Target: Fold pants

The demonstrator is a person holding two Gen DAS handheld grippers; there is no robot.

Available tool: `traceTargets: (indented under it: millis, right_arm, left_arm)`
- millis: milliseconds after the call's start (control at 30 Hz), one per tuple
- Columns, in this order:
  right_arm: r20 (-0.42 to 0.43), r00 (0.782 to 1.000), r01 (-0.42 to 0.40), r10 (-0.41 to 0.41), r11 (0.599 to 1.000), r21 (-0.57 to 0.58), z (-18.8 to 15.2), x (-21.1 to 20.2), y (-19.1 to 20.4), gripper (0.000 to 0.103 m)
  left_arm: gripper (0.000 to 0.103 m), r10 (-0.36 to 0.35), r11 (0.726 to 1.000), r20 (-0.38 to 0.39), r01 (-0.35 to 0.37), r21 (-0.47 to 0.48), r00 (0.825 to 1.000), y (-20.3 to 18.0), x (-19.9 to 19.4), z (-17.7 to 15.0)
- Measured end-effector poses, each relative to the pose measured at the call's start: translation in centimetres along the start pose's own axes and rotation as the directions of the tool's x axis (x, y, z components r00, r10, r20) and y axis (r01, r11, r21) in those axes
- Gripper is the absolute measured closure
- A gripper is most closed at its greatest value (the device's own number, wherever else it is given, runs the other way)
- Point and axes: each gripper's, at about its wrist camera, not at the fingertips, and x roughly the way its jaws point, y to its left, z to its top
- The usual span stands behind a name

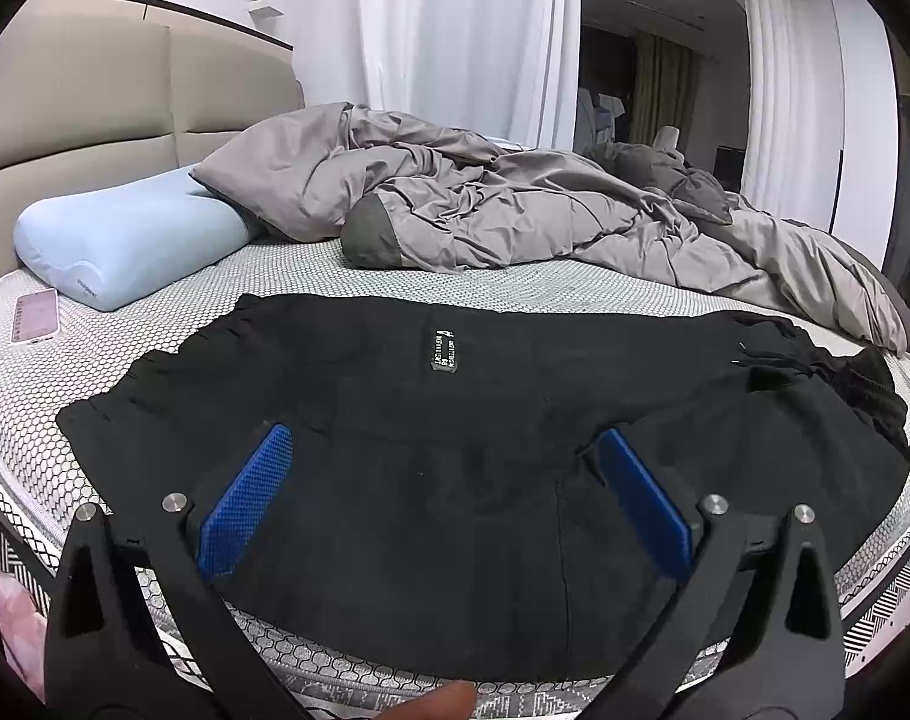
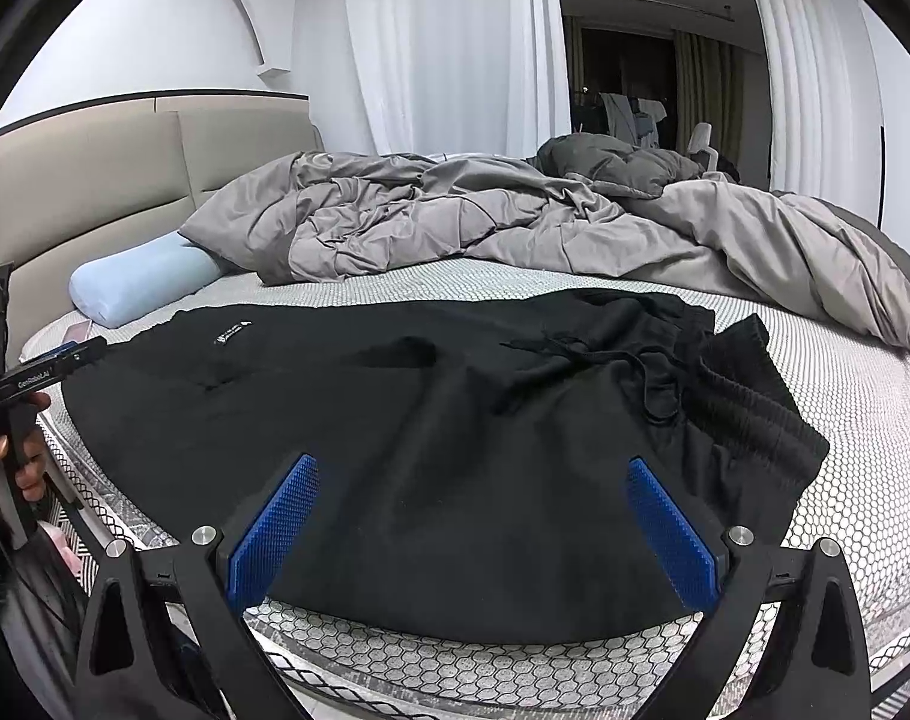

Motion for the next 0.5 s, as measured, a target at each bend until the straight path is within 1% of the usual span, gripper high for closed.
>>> traceTargets:
  millis: [233, 367, 500]
  right_arm:
    - [0.002, 1.0, 0.012, -0.012, 1.0, -0.009, -0.04, -0.06, 0.29, 0.0]
    - [0.002, 1.0, 0.016, -0.016, 1.0, -0.009, -0.02, 0.02, 0.33, 0.0]
    - [0.009, 1.0, 0.012, -0.012, 1.0, -0.005, 0.1, 0.05, 0.29, 0.0]
  left_arm:
    - [0.001, 0.004, 1.0, -0.003, -0.004, 0.007, 1.0, 0.0, 0.1, -0.09]
    - [0.001, -0.006, 1.0, 0.006, 0.006, -0.01, 1.0, 0.26, -0.28, 0.0]
    - [0.001, -0.009, 1.0, 0.005, 0.009, -0.004, 1.0, 0.21, -0.36, -0.12]
